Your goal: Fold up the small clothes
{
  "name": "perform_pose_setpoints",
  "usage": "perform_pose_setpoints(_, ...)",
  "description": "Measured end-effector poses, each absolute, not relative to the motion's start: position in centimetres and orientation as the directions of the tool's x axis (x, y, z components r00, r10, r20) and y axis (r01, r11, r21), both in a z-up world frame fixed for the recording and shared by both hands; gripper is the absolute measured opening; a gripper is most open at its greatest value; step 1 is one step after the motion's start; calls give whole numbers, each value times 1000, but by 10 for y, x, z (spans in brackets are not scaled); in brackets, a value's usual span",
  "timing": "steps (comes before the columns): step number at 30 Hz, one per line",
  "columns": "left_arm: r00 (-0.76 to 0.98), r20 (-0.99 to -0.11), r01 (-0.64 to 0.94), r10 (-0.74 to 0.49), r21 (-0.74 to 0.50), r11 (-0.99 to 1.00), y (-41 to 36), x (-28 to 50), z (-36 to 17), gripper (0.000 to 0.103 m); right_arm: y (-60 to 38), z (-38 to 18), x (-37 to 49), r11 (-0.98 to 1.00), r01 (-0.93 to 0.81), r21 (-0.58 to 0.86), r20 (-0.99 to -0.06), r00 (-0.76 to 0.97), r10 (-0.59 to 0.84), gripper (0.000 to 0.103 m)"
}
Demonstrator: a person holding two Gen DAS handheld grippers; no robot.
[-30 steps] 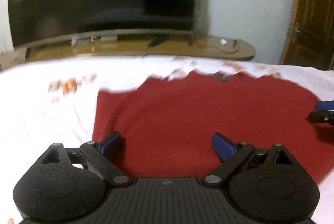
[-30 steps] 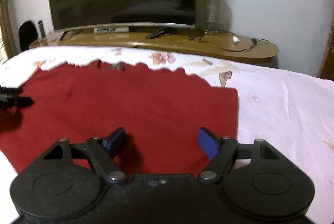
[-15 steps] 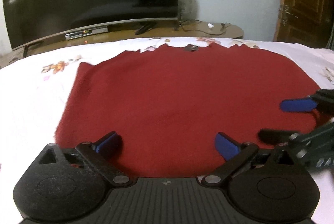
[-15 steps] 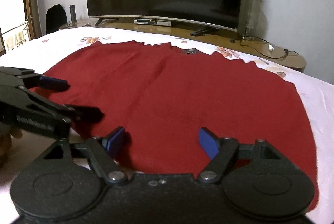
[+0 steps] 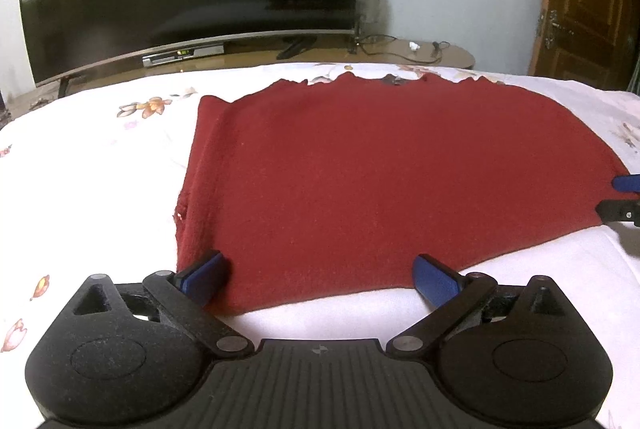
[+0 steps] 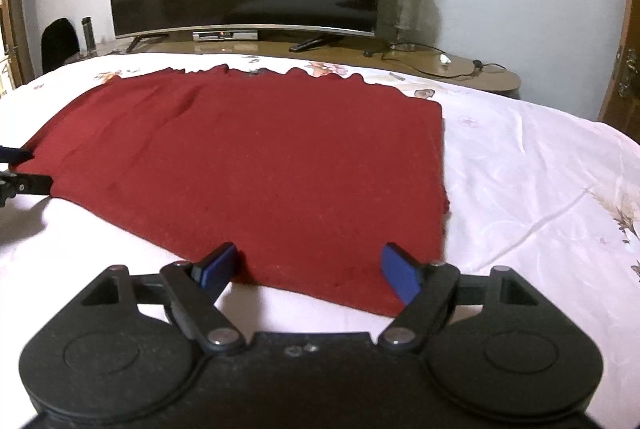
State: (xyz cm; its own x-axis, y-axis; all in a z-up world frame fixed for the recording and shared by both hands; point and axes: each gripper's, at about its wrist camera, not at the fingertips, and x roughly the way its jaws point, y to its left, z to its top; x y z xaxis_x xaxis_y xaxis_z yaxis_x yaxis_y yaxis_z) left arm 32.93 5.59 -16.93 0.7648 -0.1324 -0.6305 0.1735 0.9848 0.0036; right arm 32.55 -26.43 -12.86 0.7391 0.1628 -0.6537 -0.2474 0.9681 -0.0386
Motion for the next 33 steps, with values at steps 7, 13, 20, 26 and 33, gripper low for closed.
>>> perform_pose_setpoints(7,766,-628,174,-135,1,985,55,328,-170,100,-265,-128,328,973,-229,-21,-662,733,158,79)
perform_pose_setpoints(13,766,-628,176,-140,-5,984,56,328,-170,100,-264,-126,331,975,-222,-20,-678,720,150,79)
perform_pose_setpoints(20,749,-647,197,-145,8,980,56,324,-167,99,-266,-123,333,974,-224,-18,-697,702,148,79)
perform_pose_setpoints(26,734,-657,239,-170,16,971,61,322,-169,99,-268,-124,336,971,-238,-24,-719,679,148,79)
perform_pose_setpoints(33,741,-650,239,-167,23,971,61,321,-170,100,-270,-133,326,963,-259,-67,-688,711,143,83)
